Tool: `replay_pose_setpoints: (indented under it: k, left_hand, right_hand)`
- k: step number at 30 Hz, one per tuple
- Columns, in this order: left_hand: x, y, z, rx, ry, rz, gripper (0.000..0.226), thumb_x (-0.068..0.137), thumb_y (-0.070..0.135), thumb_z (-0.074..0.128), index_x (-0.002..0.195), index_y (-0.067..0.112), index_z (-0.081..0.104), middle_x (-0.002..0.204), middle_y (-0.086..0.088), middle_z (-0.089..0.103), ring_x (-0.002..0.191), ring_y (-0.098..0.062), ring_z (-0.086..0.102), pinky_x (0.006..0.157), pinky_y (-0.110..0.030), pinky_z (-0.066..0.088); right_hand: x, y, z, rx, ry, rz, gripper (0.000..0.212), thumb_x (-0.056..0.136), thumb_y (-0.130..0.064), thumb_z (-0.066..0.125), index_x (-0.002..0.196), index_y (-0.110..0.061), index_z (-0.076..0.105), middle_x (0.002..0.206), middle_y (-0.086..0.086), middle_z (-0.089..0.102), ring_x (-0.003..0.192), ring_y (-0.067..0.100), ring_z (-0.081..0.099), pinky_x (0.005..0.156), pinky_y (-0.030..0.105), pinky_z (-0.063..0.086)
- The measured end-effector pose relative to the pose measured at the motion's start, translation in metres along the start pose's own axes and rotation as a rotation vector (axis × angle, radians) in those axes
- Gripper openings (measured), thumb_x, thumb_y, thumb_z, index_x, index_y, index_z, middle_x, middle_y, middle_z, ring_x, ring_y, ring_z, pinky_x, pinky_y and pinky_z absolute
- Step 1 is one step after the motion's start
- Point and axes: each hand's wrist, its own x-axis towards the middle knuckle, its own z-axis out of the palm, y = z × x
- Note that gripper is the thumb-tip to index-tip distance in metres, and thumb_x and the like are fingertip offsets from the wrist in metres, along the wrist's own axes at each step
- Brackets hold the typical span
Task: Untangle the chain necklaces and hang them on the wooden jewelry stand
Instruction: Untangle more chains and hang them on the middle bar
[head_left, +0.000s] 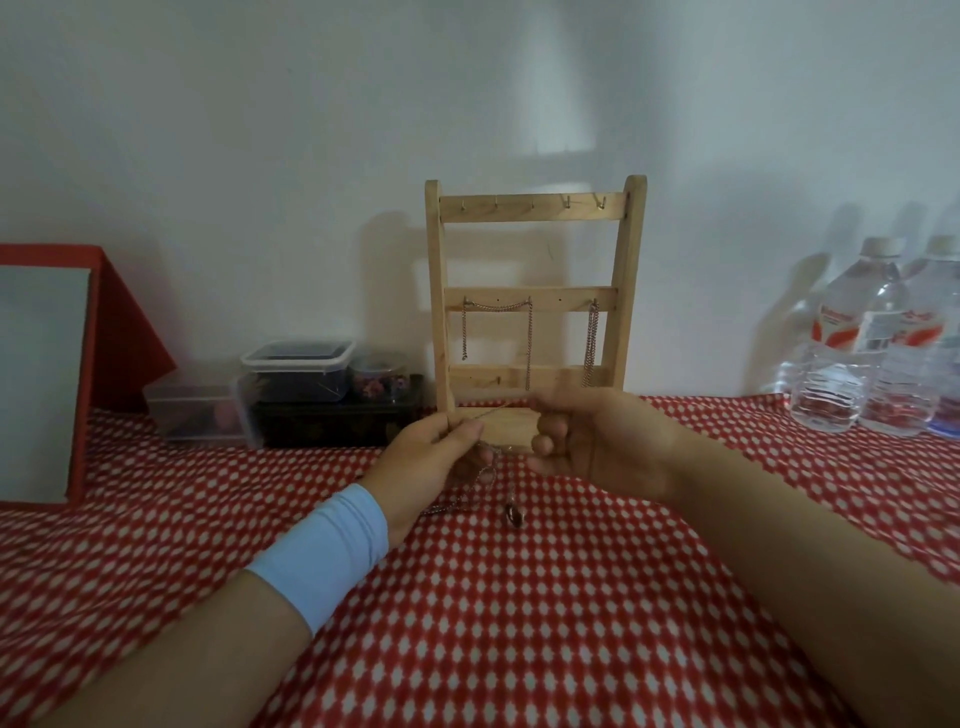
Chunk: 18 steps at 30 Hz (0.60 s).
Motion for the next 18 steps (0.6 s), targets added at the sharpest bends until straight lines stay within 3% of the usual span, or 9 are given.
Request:
replay_pose_setpoints:
  k: [2, 4, 8, 10, 14, 18]
  left_hand:
    - [0.0, -0.001, 0.003, 0.0, 0.041, -0.011, 0.022, 0.102, 0.027, 0.048, 0.101, 0.013, 0.065, 0.075, -0.001, 0.072, 0.076, -0.017, 0.067, 0.071, -0.03, 0.054]
    - [-0.001, 0.0, 0.004, -0.055, 0.052, -0.029, 0.023, 0.103, 0.026, 0.044, 0.105, 0.012, 0.062, 0.07, -0.001, 0.071, 0.071, -0.018, 0.067, 0.073, -0.033, 0.055]
    - [-0.005, 0.005, 0.008, -0.224, 0.038, -0.095, 0.021, 0.104, 0.025, 0.043, 0.101, 0.009, 0.057, 0.061, -0.001, 0.055, 0.05, -0.015, 0.053, 0.054, -0.032, 0.055]
    - [-0.006, 0.008, 0.009, -0.191, 0.015, -0.106, 0.019, 0.104, 0.026, 0.043, 0.096, 0.013, 0.054, 0.06, 0.002, 0.046, 0.045, -0.01, 0.042, 0.045, -0.028, 0.049]
    - [-0.007, 0.012, 0.002, 0.308, -0.052, -0.08, 0.02, 0.101, 0.034, 0.045, 0.093, 0.019, 0.056, 0.069, 0.002, 0.048, 0.047, -0.006, 0.043, 0.039, -0.02, 0.034]
    - [-0.005, 0.014, -0.003, 0.712, -0.092, 0.055, 0.019, 0.099, 0.034, 0.049, 0.086, 0.022, 0.057, 0.076, 0.005, 0.055, 0.061, -0.006, 0.049, 0.054, -0.021, 0.038]
  right_hand:
    - [0.005, 0.005, -0.002, -0.132, 0.067, 0.05, 0.01, 0.103, -0.01, 0.052, 0.107, -0.008, 0.061, 0.064, 0.002, 0.051, 0.058, 0.015, 0.055, 0.06, 0.032, 0.056]
    - [0.008, 0.01, -0.004, -0.248, 0.137, 0.055, 0.014, 0.103, -0.004, 0.05, 0.113, -0.012, 0.057, 0.068, 0.004, 0.055, 0.057, 0.017, 0.055, 0.056, 0.033, 0.054]
    - [0.004, 0.008, -0.001, -0.502, 0.137, 0.067, 0.027, 0.102, 0.001, 0.044, 0.094, -0.011, 0.067, 0.073, 0.005, 0.06, 0.055, 0.013, 0.055, 0.051, 0.028, 0.049]
    - [0.002, 0.007, 0.0, -0.694, 0.163, 0.079, 0.034, 0.101, 0.001, 0.046, 0.089, -0.012, 0.075, 0.075, 0.005, 0.065, 0.055, 0.01, 0.055, 0.05, 0.024, 0.049]
    - [0.004, 0.011, 0.003, -1.054, 0.161, 0.111, 0.027, 0.095, -0.003, 0.063, 0.092, -0.022, 0.083, 0.082, 0.008, 0.076, 0.058, 0.01, 0.059, 0.056, 0.02, 0.053]
    - [0.006, 0.015, 0.005, -1.193, 0.098, 0.088, 0.023, 0.087, -0.013, 0.079, 0.108, -0.023, 0.08, 0.092, 0.0, 0.08, 0.073, 0.012, 0.074, 0.077, 0.025, 0.063]
